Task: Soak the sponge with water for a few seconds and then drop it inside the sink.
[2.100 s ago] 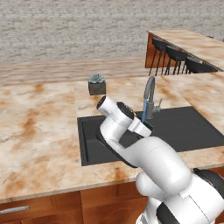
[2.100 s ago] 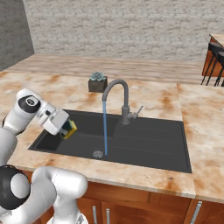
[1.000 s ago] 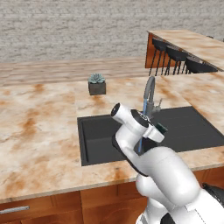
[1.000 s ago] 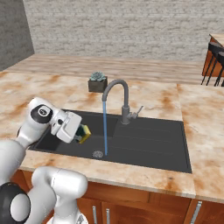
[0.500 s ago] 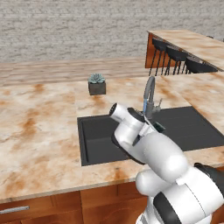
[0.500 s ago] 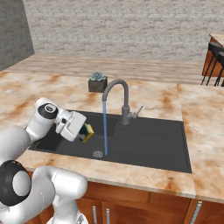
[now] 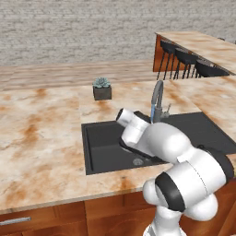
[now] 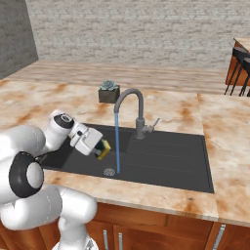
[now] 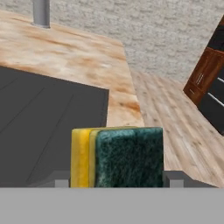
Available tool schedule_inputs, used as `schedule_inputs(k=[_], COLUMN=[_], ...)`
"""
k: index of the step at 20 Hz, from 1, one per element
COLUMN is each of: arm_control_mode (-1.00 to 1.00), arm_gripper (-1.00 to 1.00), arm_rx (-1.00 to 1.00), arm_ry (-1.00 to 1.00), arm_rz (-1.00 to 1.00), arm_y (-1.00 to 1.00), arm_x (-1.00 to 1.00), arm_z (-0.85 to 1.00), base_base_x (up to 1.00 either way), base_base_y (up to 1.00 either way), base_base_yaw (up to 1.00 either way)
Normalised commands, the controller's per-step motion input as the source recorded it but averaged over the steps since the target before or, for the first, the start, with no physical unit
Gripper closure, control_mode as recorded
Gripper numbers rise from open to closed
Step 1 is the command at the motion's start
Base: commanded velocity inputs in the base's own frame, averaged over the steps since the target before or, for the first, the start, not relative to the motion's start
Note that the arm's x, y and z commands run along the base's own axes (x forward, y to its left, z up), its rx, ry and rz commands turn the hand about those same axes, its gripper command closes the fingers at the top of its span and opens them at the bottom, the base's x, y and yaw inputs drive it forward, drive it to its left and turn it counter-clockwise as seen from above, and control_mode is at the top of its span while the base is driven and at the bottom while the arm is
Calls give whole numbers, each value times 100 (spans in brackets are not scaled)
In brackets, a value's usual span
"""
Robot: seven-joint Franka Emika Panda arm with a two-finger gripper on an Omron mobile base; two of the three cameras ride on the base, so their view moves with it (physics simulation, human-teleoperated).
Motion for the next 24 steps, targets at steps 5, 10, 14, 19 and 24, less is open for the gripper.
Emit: schedule_inputs(k=[5, 10, 14, 19, 24], arm_control_mode=[-100, -100, -100, -100, -100], arm_gripper=[100, 100, 100, 100, 100], arm_rx=[0, -1, 0, -1, -1], arm_ry=[2, 0, 0, 0, 2], arm_rz=[0, 0, 0, 0, 0], arm_y=[0, 7, 1, 0, 0], arm_x=[19, 5, 6, 6, 7], arm_z=[-5, -7, -20, -32, -16], base_base_x=[0, 0, 0, 0, 0], base_base_y=[0, 0, 0, 0, 0], base_base_yaw=[0, 0, 0, 0, 0])
